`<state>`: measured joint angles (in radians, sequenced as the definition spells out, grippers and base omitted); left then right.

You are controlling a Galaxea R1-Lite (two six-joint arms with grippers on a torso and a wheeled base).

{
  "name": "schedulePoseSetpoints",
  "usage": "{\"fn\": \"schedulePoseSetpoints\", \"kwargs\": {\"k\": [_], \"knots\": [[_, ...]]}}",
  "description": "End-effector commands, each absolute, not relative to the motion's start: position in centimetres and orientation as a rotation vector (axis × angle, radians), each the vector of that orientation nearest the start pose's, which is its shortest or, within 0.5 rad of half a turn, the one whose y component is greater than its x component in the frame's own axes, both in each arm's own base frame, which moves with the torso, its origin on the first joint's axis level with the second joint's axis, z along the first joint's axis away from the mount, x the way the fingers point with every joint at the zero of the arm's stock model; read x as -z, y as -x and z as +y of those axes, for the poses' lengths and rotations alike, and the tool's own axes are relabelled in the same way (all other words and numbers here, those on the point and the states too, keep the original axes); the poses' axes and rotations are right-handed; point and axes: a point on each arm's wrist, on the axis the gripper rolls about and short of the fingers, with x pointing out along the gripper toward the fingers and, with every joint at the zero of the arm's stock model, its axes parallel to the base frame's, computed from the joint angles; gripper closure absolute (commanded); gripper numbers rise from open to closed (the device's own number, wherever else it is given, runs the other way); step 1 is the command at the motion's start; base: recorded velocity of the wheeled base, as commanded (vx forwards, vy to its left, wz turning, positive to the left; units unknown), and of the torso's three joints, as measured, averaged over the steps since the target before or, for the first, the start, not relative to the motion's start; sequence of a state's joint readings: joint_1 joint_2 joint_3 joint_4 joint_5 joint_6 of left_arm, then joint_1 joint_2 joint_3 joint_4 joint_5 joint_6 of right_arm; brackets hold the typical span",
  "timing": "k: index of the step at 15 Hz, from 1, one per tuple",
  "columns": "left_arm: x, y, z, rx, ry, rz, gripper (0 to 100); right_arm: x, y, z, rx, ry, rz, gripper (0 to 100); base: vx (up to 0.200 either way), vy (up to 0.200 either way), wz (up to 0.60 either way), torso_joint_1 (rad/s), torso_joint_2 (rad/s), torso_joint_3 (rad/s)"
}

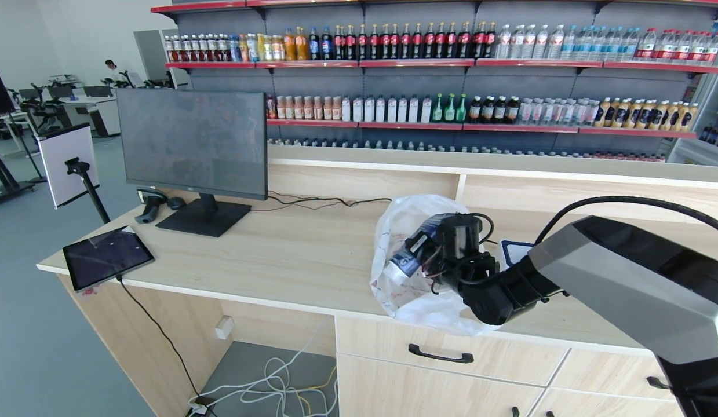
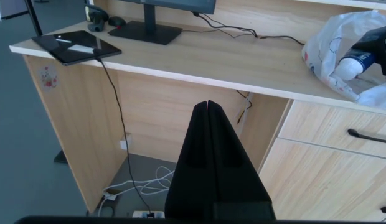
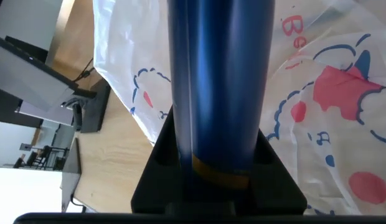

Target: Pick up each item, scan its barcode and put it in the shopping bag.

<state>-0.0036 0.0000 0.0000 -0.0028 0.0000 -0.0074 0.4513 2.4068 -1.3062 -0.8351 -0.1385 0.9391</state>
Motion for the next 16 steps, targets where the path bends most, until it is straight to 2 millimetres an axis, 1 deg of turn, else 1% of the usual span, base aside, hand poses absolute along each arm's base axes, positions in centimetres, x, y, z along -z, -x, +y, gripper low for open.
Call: {"fn": "schedulePoseSetpoints", "kwargs": {"k": [1,3,4,7,8,11,12,14,16], "knots": [[-7.6,2.3,0.0,0.003,0.008,-0.003,100,-4.2,-42.6,20.3,-0.16,-0.843,0.393,100,0.0,0.0,0.0,0.0,0.0,0.0],[-7.6,2.3,0.0,0.003,0.008,-0.005,100,-3.7,-42.8,20.5,-0.163,-0.844,0.397,100,0.0,0.0,0.0,0.0,0.0,0.0],[-7.6,2.3,0.0,0.003,0.008,-0.003,100,-3.9,-43.2,20.7,-0.176,-0.849,0.383,100,0.0,0.0,0.0,0.0,0.0,0.0],[-7.6,2.3,0.0,0.003,0.008,-0.003,100,-3.6,-44.4,20.8,-0.175,-0.858,0.355,100,0.0,0.0,0.0,0.0,0.0,0.0],[-7.6,2.3,0.0,0.003,0.008,-0.006,100,-3.2,-44.5,20.6,-0.167,-0.855,0.359,0,0.0,0.0,0.0,0.0,0.0,0.0],[-7.6,2.3,0.0,0.003,0.006,-0.006,100,-3.7,-44.6,20.7,-0.201,-0.856,0.325,0,0.0,0.0,0.0,0.0,0.0,0.0],[-7.6,2.3,0.0,0.003,0.006,-0.008,100,-3.6,-44.7,20.5,-0.214,-0.834,0.318,0,0.0,0.0,0.0,0.0,0.0,0.0],[-7.6,2.3,0.0,0.003,0.006,-0.006,100,-3.4,-45.3,19.6,-0.213,-0.806,0.279,0,0.0,0.0,0.0,0.0,0.0,0.0],[-7.6,2.3,0.0,0.003,0.006,-0.006,100,-3.4,-45.7,18.1,-0.19,-0.798,0.253,0,0.0,0.0,0.0,0.0,0.0,0.0]]}}
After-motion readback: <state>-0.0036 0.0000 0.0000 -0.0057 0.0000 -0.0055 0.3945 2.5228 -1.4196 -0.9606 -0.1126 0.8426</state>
